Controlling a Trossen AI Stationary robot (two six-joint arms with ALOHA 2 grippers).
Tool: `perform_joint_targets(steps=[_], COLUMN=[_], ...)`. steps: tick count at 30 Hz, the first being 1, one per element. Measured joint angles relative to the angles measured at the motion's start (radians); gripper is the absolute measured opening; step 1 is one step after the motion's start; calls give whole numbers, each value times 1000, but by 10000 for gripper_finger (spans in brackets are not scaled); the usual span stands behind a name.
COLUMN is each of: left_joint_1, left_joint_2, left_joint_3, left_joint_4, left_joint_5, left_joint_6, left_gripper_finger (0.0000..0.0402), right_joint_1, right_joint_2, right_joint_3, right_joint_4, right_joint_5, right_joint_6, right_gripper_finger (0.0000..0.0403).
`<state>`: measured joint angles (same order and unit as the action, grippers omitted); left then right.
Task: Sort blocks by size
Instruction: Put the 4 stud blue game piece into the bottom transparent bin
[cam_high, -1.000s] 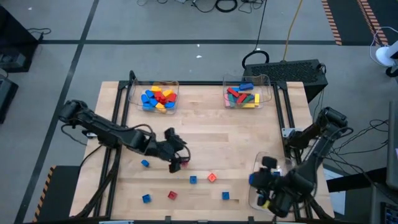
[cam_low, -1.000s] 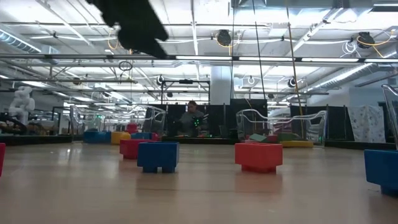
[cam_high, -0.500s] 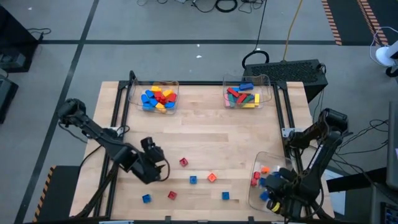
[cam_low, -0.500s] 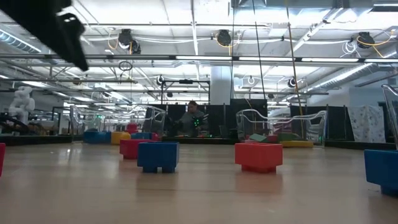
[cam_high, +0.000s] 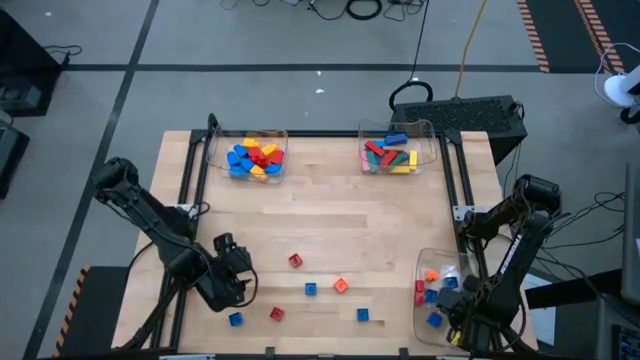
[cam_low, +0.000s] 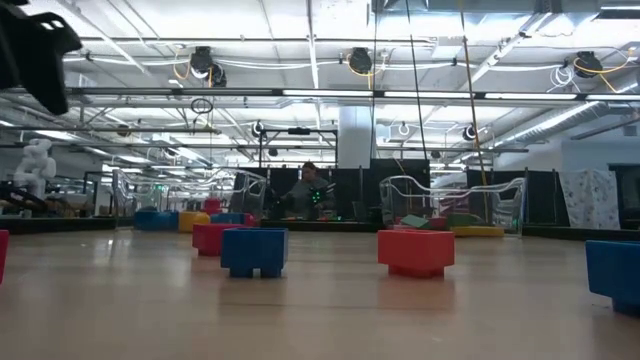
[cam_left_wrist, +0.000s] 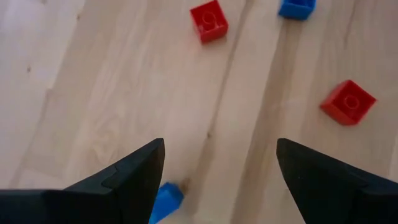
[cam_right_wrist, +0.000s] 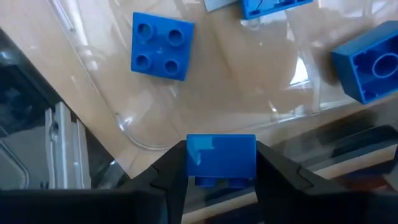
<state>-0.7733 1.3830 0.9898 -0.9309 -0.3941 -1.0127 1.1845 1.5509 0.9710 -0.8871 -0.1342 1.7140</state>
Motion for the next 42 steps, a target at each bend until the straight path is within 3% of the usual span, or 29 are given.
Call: perform_joint_targets(steps=[10, 15, 20, 25, 35, 42], left_joint_1=[-48, -47, -56, -57, -32, -32], left_joint_2=[1, 1, 1, 1, 1, 1], left_joint_3=[-119, -156, -191, -239, -324, -348], left_joint_4=[8, -3, -3, -3, 46, 163], left_joint_5=[0, 24, 154, 173, 156, 154], left_joint_6=[-159, -148, 134, 356, 419, 530], left_gripper_finger=[309, 309, 309, 309, 300, 231], right_joint_1=[36, 35, 32, 32, 32, 32], right_joint_2=[0, 0, 0, 0, 0, -1], right_joint_3=[0, 0, 0, 0, 0, 0], right_joint_4=[19, 23, 42, 42, 45, 45], right_joint_5=[107, 224, 268, 269, 270, 271], right_joint_6=[63, 108, 77, 74, 57, 55], right_gripper_finger=[224, 236, 227, 218, 217, 217])
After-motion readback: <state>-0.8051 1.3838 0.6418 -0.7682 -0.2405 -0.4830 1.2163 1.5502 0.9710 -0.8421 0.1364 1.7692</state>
